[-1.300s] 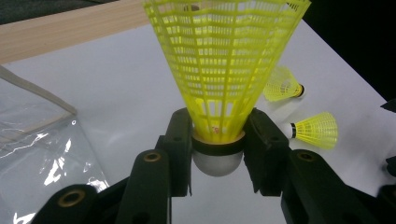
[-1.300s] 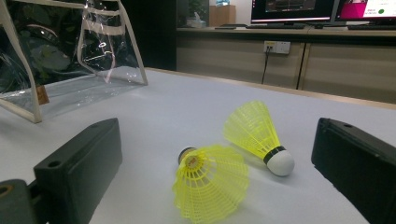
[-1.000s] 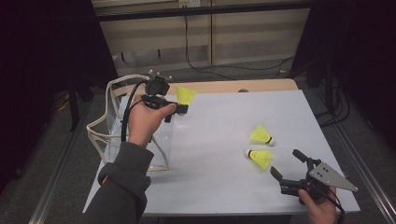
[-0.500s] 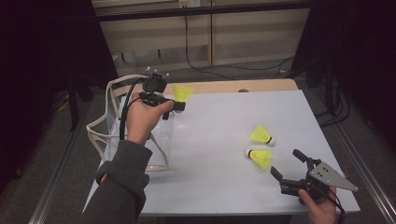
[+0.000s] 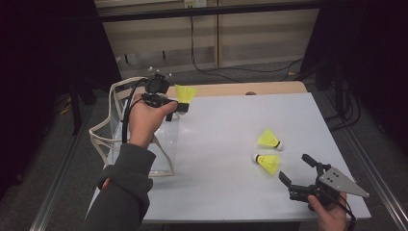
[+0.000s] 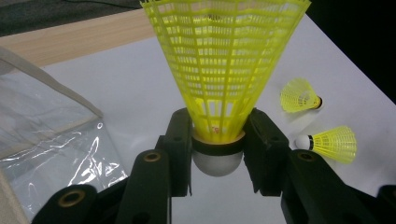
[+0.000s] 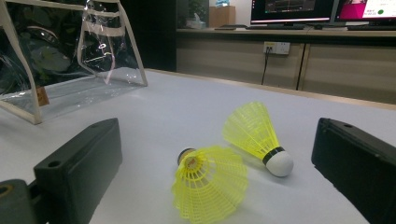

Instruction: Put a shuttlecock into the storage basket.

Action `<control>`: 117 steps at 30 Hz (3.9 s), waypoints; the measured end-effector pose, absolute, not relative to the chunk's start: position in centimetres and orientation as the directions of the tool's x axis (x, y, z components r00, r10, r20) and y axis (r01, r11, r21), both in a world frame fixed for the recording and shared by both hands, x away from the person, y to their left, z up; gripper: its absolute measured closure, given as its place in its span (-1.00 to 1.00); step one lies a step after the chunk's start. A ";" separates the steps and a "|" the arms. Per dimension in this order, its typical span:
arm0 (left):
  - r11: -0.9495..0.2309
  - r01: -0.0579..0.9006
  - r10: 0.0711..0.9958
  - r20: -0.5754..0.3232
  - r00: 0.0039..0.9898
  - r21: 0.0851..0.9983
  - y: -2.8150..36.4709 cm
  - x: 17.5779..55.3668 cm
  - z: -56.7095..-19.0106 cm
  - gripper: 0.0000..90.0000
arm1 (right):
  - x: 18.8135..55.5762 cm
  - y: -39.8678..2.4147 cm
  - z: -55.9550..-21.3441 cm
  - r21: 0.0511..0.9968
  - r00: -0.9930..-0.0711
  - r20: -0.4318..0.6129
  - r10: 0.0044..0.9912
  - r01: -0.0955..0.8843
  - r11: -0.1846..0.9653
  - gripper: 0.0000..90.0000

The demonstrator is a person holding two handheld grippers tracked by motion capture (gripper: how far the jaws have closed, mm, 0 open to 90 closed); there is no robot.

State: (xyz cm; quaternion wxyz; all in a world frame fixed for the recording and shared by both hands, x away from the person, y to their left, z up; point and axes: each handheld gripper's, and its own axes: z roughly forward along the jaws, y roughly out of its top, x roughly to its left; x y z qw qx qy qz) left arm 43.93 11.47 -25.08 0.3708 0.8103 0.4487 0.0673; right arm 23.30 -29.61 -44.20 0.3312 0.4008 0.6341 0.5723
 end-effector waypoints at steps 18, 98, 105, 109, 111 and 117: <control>-0.291 0.692 0.798 -0.230 0.556 0.661 12.2 44.5 -24.8 0.43 | 23.3 -29.7 -44.2 0.992 -0.459 0.043 0.888 0.129 0.018 -0.96; -0.238 0.700 0.854 -0.198 0.481 0.673 16.4 45.1 -22.1 0.43 | 23.2 -29.7 -44.1 0.992 -0.458 0.039 0.888 0.126 0.021 -0.96; -0.235 0.698 0.854 -0.199 0.480 0.677 16.6 45.0 -21.9 0.43 | 23.2 -29.6 -44.1 0.991 -0.460 0.041 0.887 0.129 0.021 -0.96; -0.237 0.697 0.856 -0.194 0.479 0.677 16.8 45.0 -21.7 0.43 | 23.2 -29.6 -44.1 0.991 -0.461 0.042 0.887 0.131 0.021 -0.96; -0.233 0.700 0.858 -0.197 0.475 0.675 16.9 45.0 -21.6 0.43 | 23.2 -29.6 -44.1 0.991 -0.460 0.041 0.887 0.129 0.021 -0.96; -0.232 0.698 0.859 -0.195 0.474 0.677 17.1 45.0 -21.5 0.43 | 23.3 -29.6 -44.1 0.991 -0.459 0.039 0.887 0.129 0.023 -0.96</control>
